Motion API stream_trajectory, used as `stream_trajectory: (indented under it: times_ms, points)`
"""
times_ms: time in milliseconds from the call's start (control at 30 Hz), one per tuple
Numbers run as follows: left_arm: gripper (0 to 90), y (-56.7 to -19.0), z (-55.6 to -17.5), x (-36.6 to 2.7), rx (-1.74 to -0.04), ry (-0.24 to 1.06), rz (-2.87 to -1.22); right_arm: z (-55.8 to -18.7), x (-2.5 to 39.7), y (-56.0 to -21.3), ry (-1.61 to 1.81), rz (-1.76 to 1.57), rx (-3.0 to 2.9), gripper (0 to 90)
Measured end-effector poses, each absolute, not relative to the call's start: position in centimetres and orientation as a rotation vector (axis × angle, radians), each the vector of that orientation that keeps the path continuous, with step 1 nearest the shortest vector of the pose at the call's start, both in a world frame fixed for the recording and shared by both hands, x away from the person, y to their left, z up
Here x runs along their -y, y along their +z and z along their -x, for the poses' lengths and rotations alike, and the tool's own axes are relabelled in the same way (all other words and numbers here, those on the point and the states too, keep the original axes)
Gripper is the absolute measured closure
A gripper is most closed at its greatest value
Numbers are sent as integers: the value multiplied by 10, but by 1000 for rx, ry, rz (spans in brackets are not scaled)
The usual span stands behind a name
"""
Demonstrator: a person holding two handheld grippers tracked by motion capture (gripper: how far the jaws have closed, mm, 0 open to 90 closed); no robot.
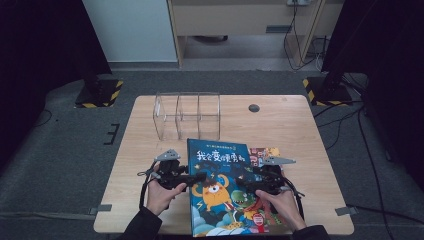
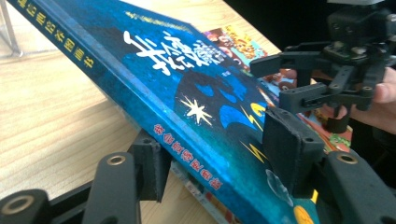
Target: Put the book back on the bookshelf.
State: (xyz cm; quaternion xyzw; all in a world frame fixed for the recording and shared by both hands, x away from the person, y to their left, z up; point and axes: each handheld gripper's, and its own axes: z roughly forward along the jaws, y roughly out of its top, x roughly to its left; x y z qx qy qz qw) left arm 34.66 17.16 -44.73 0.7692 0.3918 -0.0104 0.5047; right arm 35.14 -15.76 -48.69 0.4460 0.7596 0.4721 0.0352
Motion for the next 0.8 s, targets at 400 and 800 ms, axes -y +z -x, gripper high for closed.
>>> stream_trajectory:
  times_ms: [400, 800]
  points:
    - [482, -438, -343, -173, -867, -33, -1858, -353, 159, -488, 1516, -1363, -2348, 65]
    - [506, -423, -334, -172, -754, 28, -1871, -353, 161, -482, 1613, -1325, -2291, 57]
